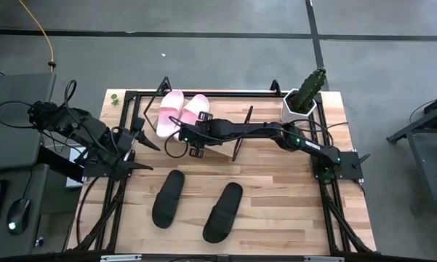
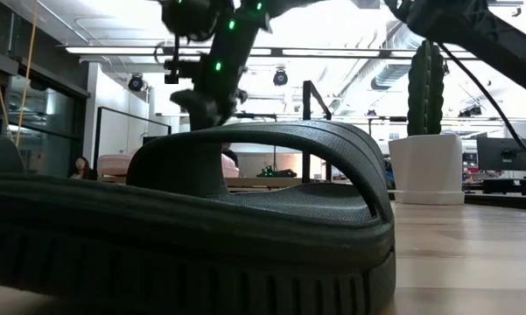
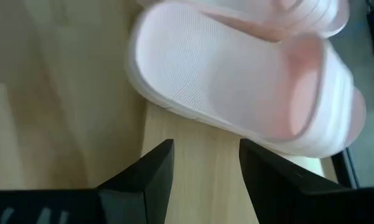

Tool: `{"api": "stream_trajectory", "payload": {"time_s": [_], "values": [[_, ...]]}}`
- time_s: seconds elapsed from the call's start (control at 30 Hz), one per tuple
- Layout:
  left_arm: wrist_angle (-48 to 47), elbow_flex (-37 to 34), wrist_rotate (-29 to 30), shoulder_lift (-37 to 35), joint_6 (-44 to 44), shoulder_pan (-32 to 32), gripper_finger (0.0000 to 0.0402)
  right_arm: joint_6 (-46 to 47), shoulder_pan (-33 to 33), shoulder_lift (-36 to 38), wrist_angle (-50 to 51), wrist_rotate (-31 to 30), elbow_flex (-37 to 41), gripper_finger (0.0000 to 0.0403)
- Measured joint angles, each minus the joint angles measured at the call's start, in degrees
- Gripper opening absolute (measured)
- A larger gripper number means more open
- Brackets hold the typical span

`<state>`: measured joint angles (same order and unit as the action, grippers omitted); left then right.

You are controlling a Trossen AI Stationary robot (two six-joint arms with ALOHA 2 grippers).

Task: Pick and place slides into the shelf
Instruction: Put the left black slide on the shelf

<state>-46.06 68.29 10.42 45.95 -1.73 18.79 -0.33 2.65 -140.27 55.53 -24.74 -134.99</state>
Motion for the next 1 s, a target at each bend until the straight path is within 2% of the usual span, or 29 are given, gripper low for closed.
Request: {"api": "stream_trajectory", "payload": {"time_s": [0.3,0.57,0.87,1.0], "values": [[-7.2,0.0,6.7,0.0,0.0,0.0,0.0264,-0.1,-2.4,5.2,5.2,0.2,0.0,0.0172],[-10.9,0.0,6.9,0.0,-2.8,0.0,0.0264,0.4,-4.8,9.0,6.7,0.4,0.0,0.0172],[-16.9,-1.0,6.8,0.0,-9.9,0.0,0.0264,0.7,-9.0,10.7,6.8,1.4,0.0,0.0172],[-16.9,-3.7,4.2,0.1,-11.3,0.0,0.0264,3.2,-11.4,10.7,7.0,1.6,0.0,0.0172]]}}
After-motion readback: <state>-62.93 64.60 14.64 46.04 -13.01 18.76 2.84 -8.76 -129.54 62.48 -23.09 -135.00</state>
